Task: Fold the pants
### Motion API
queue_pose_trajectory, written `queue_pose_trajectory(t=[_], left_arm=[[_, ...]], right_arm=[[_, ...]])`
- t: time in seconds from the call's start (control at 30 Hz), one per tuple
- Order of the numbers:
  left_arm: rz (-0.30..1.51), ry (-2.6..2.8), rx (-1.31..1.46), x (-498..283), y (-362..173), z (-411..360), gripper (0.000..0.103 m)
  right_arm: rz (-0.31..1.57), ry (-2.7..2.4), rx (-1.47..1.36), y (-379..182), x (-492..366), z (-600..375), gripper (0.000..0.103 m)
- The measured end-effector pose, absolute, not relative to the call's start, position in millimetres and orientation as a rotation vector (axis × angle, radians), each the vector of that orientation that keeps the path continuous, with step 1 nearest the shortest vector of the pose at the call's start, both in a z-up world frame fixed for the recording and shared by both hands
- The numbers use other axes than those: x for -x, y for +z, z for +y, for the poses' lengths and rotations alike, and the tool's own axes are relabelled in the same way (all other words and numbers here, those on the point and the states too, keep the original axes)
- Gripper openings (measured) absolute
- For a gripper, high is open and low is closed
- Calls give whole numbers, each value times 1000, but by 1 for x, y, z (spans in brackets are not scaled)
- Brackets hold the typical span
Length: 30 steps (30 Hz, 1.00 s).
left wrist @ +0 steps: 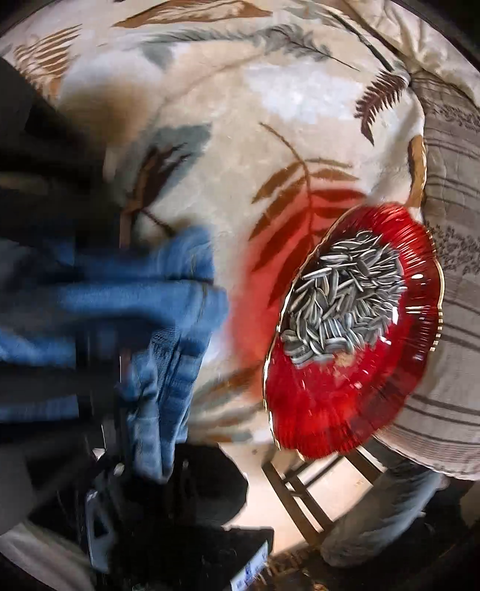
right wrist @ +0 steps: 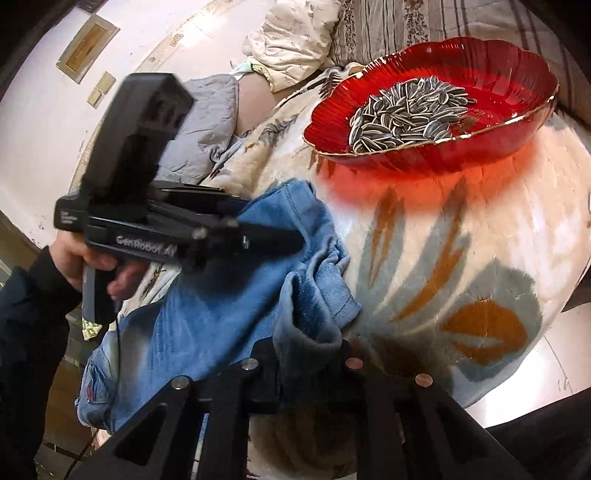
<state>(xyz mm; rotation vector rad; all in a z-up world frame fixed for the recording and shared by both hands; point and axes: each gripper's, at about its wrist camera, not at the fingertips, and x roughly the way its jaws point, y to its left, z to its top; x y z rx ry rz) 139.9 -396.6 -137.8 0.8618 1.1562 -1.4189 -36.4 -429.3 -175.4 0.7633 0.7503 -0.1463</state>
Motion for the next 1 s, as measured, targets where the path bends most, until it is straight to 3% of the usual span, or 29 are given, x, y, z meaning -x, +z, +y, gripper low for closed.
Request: queue_pose_trajectory(t=[0.2, 0.37, 0.5, 0.8, 1.0], left_arm=[[1047, -1462, -781, -150, -88, -396, 11], [1111, -1387, -771, -168, -102, -438, 11], [1087, -1397, -757, -166, -85, -428, 11], [1008, -1343, -655, -172, -13, -310, 11], [1116, -1085, -735, -182, -64, -215, 10]], right_arm=[[636, -157, -584, -132, 32, -419, 12], [655, -284, -552, -127, 18, -447, 12], [645, -285, -512, -122, 22, -445, 12], [491, -279, -48, -55, 24, -336, 12], [578, -57, 116, -72, -4, -234, 13]])
